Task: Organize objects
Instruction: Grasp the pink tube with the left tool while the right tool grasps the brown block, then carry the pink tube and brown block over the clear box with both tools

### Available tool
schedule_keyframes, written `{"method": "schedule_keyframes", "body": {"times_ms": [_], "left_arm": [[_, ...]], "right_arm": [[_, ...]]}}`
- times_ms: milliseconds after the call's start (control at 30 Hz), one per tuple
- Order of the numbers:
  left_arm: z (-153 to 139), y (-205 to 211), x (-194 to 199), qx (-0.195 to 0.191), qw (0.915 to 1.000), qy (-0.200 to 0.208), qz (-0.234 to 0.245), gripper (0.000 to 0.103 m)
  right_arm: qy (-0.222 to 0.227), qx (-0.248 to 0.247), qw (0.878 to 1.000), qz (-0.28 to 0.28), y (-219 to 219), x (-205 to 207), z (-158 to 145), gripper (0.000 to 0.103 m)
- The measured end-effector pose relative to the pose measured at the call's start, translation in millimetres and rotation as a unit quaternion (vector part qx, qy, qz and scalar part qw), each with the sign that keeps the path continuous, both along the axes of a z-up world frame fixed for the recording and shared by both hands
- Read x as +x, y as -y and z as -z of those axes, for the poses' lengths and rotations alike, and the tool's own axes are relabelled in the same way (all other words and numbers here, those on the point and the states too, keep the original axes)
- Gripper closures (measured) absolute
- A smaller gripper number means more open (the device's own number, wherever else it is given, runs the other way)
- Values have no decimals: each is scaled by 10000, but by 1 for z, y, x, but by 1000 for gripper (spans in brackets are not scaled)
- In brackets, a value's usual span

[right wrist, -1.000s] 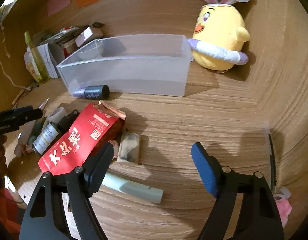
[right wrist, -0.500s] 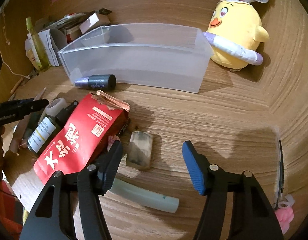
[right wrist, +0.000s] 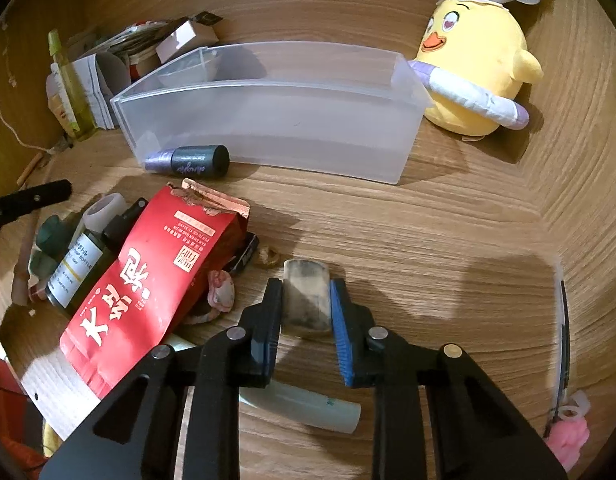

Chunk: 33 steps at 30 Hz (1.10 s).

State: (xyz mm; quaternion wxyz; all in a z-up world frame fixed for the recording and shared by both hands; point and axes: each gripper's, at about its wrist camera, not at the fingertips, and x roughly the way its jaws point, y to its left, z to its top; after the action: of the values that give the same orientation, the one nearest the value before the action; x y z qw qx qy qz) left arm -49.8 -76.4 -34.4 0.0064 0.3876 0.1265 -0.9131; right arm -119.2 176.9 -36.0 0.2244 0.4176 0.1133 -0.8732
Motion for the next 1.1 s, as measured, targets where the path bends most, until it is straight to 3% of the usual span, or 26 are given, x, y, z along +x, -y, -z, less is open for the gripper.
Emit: {"method": "schedule_keyframes", "body": {"times_ms": [433,1100], "left_arm": [[-52,-16,15,-136,9975,-690,98,74],[-105,-42,-34,-351,9910,-1269,258,74]], "right_arm": [[-432,-435,9980,164,-18,-2,-30,81],[-1154,-894,9892,-105,-6,-20,-83,81]]}}
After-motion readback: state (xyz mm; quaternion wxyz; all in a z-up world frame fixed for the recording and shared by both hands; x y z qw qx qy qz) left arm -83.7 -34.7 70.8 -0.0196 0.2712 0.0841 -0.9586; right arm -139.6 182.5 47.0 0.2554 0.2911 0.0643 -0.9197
